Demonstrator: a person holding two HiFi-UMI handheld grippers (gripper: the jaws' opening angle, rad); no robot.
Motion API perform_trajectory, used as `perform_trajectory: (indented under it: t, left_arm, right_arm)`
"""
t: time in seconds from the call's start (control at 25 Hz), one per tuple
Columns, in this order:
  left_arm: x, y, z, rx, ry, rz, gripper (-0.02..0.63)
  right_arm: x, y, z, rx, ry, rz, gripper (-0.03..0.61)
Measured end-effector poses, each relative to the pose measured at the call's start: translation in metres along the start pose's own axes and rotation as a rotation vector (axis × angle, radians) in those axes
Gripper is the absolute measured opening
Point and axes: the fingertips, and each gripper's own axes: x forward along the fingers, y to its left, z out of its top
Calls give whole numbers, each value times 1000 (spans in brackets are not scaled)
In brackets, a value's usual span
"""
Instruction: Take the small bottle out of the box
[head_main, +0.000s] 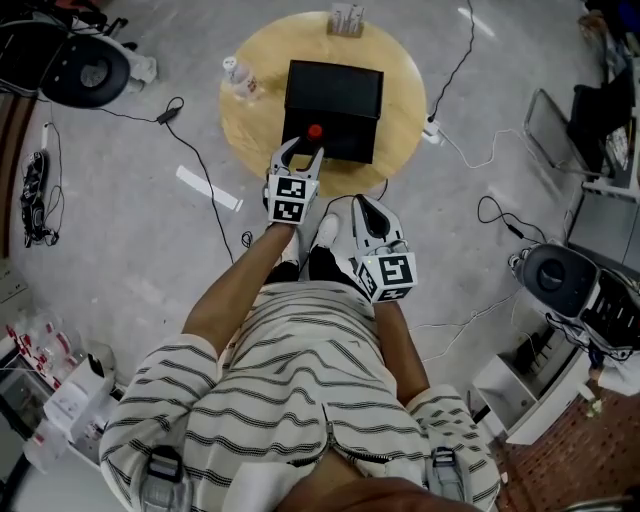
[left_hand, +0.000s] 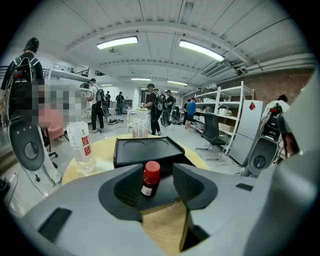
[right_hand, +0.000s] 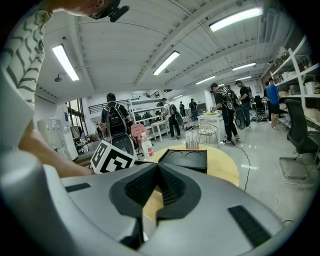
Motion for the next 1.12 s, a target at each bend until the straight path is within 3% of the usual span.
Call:
perform_trajectory:
  t: [1.12]
  left_arm:
    - [52, 11, -19, 50, 66, 34, 178]
  right_arm:
    - [2, -14, -6, -15, 33, -21, 18]
